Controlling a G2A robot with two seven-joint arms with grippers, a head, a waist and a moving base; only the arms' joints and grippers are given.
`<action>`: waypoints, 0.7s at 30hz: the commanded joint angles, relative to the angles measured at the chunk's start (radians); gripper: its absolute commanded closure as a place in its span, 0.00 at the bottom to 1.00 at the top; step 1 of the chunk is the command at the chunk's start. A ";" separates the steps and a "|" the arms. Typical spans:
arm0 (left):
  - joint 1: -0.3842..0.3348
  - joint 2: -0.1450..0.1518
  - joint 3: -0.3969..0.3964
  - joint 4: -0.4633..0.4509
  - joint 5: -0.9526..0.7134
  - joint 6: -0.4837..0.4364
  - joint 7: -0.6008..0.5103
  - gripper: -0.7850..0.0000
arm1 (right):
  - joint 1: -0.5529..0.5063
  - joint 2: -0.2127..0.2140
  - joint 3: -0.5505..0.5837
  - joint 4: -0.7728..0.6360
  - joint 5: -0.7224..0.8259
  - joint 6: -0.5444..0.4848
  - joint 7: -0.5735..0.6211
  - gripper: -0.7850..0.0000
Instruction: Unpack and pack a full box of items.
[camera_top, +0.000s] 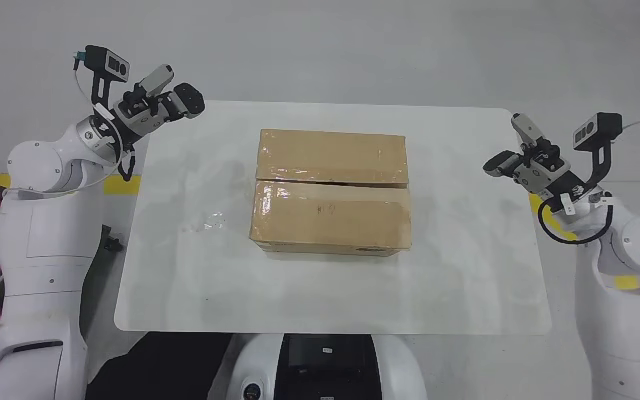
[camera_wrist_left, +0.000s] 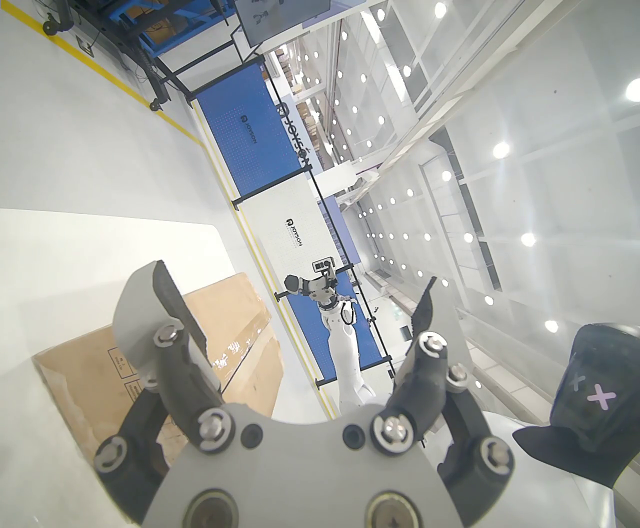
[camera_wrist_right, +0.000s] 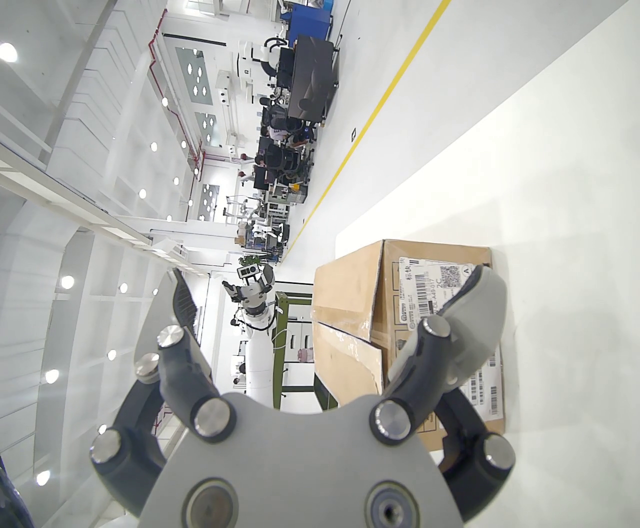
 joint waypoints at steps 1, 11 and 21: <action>0.000 0.000 0.000 0.000 0.000 0.000 0.000 0.00 | 0.000 0.000 0.000 0.000 0.000 0.000 0.000 0.00; 0.000 0.000 0.000 0.000 0.000 0.000 0.000 0.00 | 0.000 0.000 0.000 0.000 0.000 0.000 0.000 0.00; 0.000 0.000 0.000 0.000 0.000 0.000 0.000 0.00 | -0.006 0.000 -0.012 -0.013 0.034 -0.017 0.025 0.00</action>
